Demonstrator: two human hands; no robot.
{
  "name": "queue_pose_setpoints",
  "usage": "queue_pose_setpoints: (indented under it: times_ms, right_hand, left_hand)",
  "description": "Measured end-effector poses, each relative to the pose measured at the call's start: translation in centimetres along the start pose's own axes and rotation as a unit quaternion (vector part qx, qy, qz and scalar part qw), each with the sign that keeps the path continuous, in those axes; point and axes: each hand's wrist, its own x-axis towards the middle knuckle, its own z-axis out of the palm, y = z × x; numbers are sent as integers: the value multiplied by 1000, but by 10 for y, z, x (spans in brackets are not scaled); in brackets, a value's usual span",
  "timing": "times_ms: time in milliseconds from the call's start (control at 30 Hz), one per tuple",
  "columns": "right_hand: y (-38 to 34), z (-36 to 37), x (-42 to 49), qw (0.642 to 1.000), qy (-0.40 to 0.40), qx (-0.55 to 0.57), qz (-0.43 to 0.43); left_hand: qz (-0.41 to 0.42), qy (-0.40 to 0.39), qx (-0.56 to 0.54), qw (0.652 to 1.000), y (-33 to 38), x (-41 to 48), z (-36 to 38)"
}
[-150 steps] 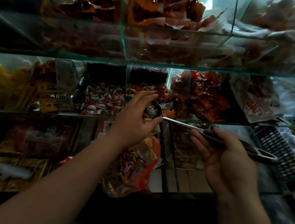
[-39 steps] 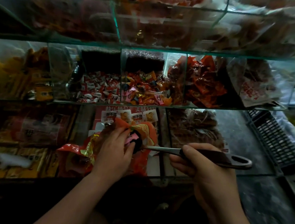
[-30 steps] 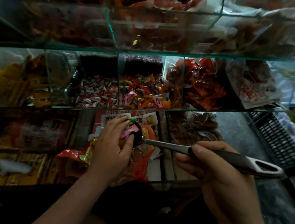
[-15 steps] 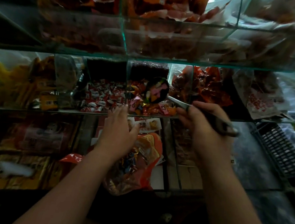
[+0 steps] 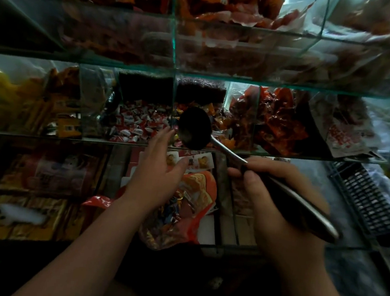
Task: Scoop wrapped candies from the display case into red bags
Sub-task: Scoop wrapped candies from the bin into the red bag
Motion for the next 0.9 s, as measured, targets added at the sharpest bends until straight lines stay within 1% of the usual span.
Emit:
queue_pose_setpoints:
  times_ms: [67,100,200,300,367,433,500,533,600,700,800,900]
  right_hand:
    - [-20,-5,-9,999,-4,36,26]
    - [-28,-8,-11,997,-11,55,48]
    - [-39,-12,-12,989,-26,96,109]
    - [-42,-18,-14,984,-1,110,140]
    - [-43,-24,-19,982,-14,87,166]
    - [-41,-27,-24,980,-56,40,188]
    - [-34,-23,-28,972,-112,-48,200]
    - [-26,-18,-30,964,-138,-97,205]
    - [-5,0,-31,953,-161,-150,210]
    - [38,32,-35,946,-171,-192,197]
    - [78,57,-41,938,-183,-226,191]
    - [107,70,-47,940,-193,-237,152]
  left_hand:
    - [40,13,-27,999,8,-9,1]
    - [47,13,-31,998,12,-12,1]
    - [40,-1,-15,999,16,-26,4]
    - [23,-22,-2,999,11,-49,3]
    - [24,-14,-7,1000,0,-68,0]
    - [23,38,16,999,-16,-86,-5]
    - [-10,78,47,996,-31,-98,-10]
    - [-27,75,61,995,-36,-101,-12]
    - [-42,35,78,995,-45,-102,-10]
    - [-55,-29,80,995,-47,-98,-3]
    - [-76,-51,85,992,-48,-94,3]
    - [-95,-80,92,988,-51,-94,8]
